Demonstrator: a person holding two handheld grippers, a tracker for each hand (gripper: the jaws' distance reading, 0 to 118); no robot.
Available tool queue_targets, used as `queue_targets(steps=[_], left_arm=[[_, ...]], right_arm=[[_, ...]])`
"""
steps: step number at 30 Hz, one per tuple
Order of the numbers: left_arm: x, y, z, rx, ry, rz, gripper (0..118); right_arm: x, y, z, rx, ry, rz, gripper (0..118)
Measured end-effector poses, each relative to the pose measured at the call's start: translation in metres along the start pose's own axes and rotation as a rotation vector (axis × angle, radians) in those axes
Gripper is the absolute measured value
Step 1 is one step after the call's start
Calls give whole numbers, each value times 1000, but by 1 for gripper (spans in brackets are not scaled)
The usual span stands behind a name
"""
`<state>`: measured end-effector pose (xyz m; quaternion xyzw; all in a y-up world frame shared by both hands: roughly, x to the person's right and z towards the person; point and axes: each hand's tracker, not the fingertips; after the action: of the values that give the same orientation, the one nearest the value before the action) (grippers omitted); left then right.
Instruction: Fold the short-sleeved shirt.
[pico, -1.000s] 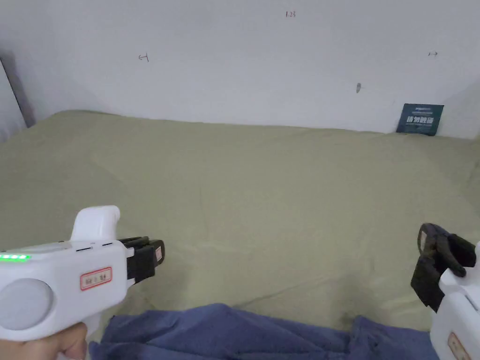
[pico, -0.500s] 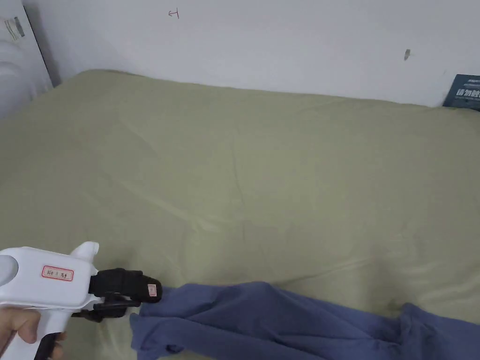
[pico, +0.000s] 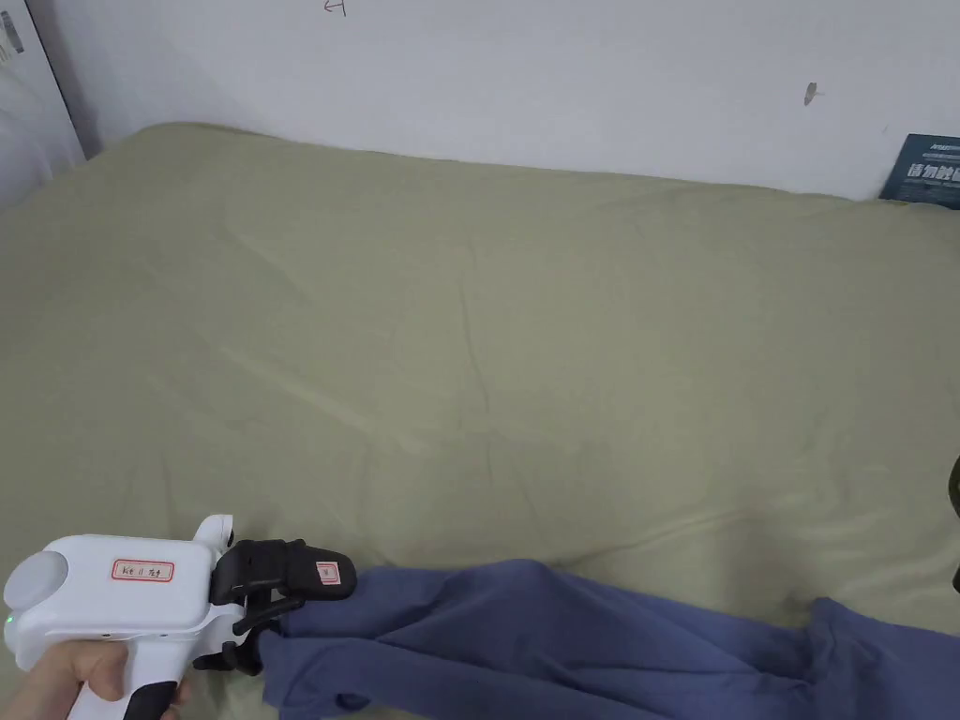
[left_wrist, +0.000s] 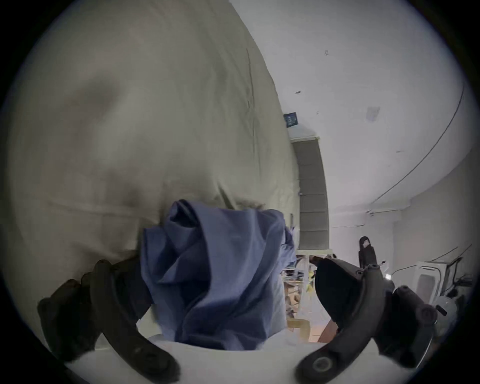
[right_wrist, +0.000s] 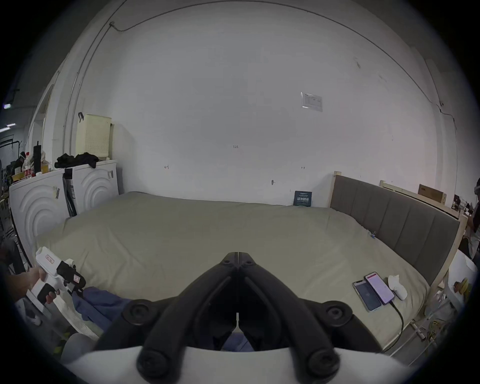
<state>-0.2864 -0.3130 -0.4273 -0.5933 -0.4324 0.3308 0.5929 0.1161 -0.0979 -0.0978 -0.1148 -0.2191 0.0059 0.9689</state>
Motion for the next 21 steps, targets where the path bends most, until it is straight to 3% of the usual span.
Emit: queue_targets(steps=[1, 2, 3, 4, 6, 13, 21], left_arm=[[1, -1, -2, 3, -32, 13, 96], [3, 0, -1, 1, -18, 7, 61], [4, 0, 0, 10, 1, -9, 16], [3, 2, 1, 26, 58, -11, 8], [1, 1, -3, 36, 147, -8, 8], [14, 14, 35, 125, 110, 15, 7], [45, 14, 91, 243, 278, -12, 7]], right_arm=[[2, 0, 0, -4, 4, -4, 1], [2, -1, 1, -6, 5, -8, 1], [2, -1, 3, -7, 7, -11, 1], [3, 0, 4, -8, 8, -9, 1], [7, 0, 7, -3, 11, -9, 1], [20, 6, 15, 16, -2, -22, 1], [31, 5, 17, 23, 6, -62, 1]])
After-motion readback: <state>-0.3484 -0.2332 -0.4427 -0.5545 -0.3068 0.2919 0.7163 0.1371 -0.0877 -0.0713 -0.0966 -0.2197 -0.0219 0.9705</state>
